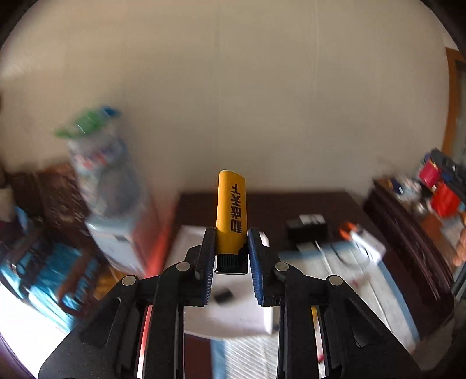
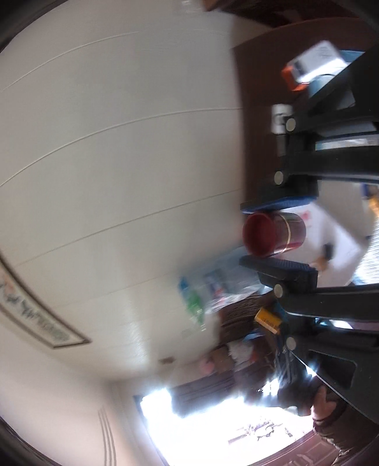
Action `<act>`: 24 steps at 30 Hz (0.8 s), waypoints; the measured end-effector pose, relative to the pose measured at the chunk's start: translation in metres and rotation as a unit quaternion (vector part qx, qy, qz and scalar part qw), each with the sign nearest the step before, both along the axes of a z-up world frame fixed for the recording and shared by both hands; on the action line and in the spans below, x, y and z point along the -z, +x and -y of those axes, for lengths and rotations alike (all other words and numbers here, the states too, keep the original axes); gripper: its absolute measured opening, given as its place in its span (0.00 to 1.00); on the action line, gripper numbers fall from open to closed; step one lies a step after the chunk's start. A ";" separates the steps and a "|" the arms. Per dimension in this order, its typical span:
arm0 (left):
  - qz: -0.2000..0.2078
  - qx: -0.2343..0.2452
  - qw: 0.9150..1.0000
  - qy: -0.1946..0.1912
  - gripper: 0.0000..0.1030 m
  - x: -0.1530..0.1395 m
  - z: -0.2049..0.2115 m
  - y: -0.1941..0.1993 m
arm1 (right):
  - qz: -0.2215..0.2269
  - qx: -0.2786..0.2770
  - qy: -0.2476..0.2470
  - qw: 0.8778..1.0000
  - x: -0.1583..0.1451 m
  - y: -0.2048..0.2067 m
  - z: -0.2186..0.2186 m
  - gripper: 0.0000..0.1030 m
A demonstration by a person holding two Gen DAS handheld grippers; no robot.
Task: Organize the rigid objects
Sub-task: 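Carry the yellow lighter and red cap into the white tray and release both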
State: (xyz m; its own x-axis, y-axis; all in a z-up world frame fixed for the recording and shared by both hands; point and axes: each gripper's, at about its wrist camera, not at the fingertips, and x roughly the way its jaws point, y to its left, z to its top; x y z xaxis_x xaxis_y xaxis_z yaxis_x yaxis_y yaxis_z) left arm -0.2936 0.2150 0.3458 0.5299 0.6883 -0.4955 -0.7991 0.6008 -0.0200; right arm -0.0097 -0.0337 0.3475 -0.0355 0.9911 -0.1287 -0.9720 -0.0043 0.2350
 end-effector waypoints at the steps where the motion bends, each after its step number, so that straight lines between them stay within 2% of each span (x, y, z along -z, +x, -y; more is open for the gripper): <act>1: 0.001 -0.010 1.000 0.014 0.21 -0.014 0.000 -0.008 | 0.004 -0.004 0.010 1.000 -0.009 -0.005 -0.002 0.28; 4: 0.004 -0.034 0.998 0.044 0.21 -0.042 -0.001 -0.030 | 0.005 -0.020 0.034 0.999 -0.029 -0.020 -0.012 0.28; 8: 0.002 -0.052 0.997 0.051 0.21 -0.045 -0.006 -0.049 | -0.001 -0.042 0.050 0.998 -0.038 -0.041 -0.031 0.28; 12: -0.001 -0.049 0.999 0.018 0.21 -0.017 -0.019 -0.051 | -0.015 -0.066 0.035 0.997 -0.025 -0.060 -0.055 0.28; 16: 0.003 -0.044 0.999 -0.023 0.21 0.014 -0.033 -0.047 | -0.038 -0.084 -0.005 0.996 -0.005 -0.072 -0.085 0.27; 24: -0.003 -0.043 0.997 -0.068 0.21 0.052 -0.056 -0.038 | -0.045 -0.098 -0.073 0.992 0.032 -0.094 -0.130 0.27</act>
State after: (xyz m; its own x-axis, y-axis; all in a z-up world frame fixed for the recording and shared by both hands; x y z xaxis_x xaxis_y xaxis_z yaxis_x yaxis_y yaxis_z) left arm -0.3320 0.2706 0.2941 0.4681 0.6569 -0.5911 -0.8481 0.5219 -0.0917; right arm -0.1040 0.0966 0.3153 -0.2426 0.9354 -0.2574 -0.9311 -0.1499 0.3327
